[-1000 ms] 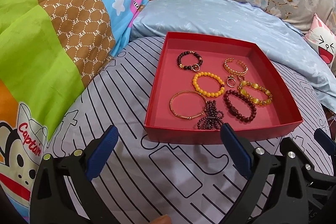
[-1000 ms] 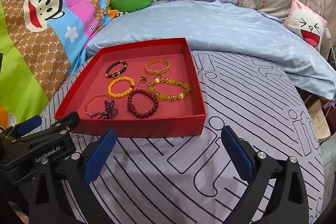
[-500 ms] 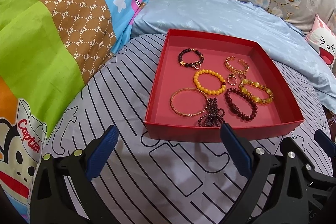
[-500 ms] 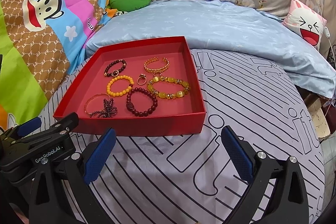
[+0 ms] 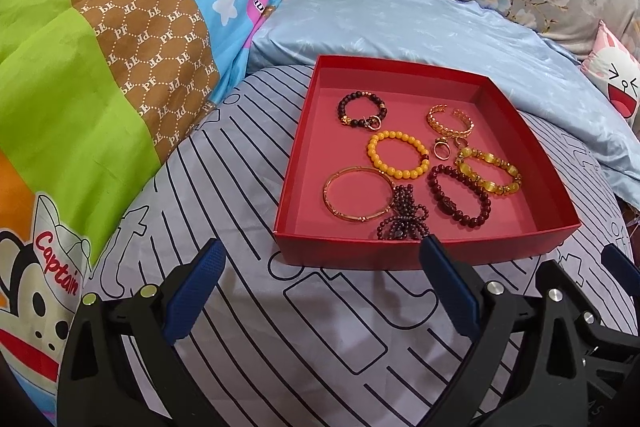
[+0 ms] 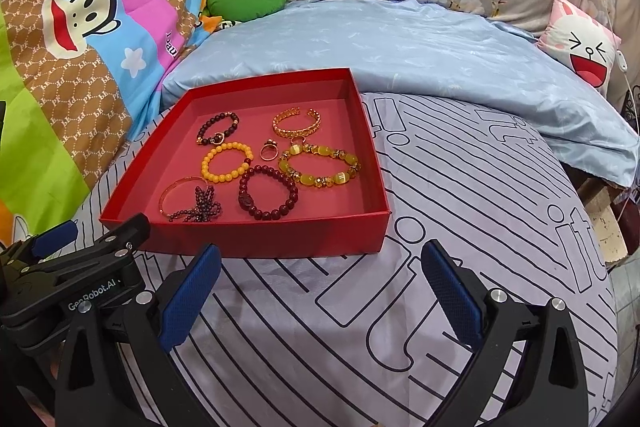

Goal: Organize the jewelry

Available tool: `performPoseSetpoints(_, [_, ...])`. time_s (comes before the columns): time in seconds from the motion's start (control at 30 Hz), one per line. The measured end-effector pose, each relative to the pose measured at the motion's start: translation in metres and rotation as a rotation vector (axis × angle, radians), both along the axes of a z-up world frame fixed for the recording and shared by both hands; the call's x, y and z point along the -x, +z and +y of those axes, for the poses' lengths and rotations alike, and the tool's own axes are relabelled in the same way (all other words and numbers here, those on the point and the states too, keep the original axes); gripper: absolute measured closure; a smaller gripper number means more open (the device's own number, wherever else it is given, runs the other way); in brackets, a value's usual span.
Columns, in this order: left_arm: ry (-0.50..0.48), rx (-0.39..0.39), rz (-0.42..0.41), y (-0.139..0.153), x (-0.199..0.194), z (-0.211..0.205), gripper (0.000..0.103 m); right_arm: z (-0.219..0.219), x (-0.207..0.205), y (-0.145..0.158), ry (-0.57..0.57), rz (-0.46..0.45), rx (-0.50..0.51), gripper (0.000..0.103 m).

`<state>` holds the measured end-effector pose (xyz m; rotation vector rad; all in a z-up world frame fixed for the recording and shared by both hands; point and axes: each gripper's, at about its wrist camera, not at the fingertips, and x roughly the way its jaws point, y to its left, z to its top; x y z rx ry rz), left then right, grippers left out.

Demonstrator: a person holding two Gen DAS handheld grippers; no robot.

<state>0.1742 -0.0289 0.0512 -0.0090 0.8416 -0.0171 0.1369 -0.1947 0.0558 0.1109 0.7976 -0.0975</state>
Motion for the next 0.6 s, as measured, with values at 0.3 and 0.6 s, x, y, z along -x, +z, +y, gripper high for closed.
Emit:
performPoseSetpoints(0.3, [-0.002,-0.005,-0.003,0.0007,-0.0008,0.0002,0.01,-0.0004,-0.0001,-0.0004,-0.002,0.0,-0.002,0.006])
performPoseSetpoints(0.6, [-0.003,-0.007,-0.005,0.0014,-0.0006,0.0005,0.01,-0.0011,0.0004,-0.0007,-0.004,-0.002,-0.001,0.006])
